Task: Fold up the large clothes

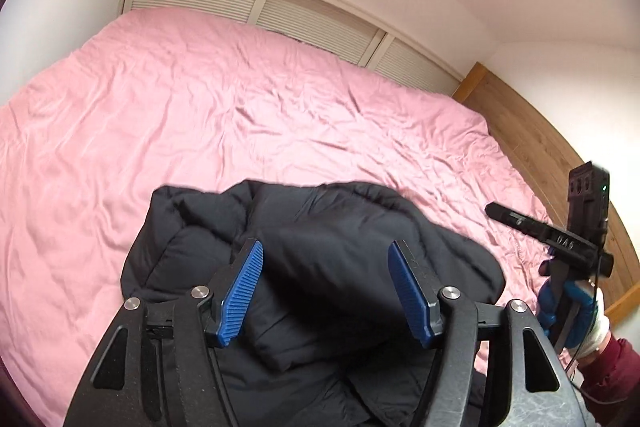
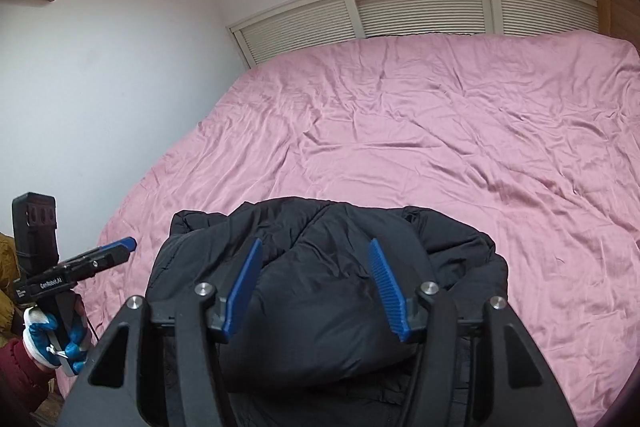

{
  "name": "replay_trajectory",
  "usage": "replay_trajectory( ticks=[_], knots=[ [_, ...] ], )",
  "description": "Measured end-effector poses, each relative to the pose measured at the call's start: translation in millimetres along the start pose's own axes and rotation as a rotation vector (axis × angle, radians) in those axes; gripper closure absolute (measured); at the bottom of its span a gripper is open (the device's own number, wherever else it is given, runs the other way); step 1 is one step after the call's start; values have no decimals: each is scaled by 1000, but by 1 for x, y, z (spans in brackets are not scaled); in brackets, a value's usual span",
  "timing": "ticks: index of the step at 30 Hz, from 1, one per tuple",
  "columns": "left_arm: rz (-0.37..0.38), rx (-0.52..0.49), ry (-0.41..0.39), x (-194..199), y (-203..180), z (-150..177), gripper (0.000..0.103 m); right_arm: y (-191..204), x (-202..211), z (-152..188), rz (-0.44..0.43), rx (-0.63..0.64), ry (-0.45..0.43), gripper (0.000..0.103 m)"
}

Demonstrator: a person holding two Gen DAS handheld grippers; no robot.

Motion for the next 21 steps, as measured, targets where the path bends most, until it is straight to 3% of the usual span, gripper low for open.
replay_trajectory(
  ticks=[3,7,15,21],
  knots=[
    [-30,-55,-8,-14,-18,-27,36,0,-4,-7,7,-4,6,48],
    [-44,-94,52,-51,-35,-32,36,1,-14,-5,14,4,35,47],
    [-134,-169,169,-101,-25,40,36,-12,-52,52,40,12,154,45],
    [-223,-242,189,-126,-16,86,34,-31,-84,103,92,-2,231,41]
  ],
)
Point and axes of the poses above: each gripper's, at about its wrist camera, not at the fingertips, and x roughly against the way its jaws point, y to its left, z to its underside, the point moved 5 cm from there along -x, roughly the way its jaws point, and after that the axes turned 12 degrees about y, right-handed, at the moved point
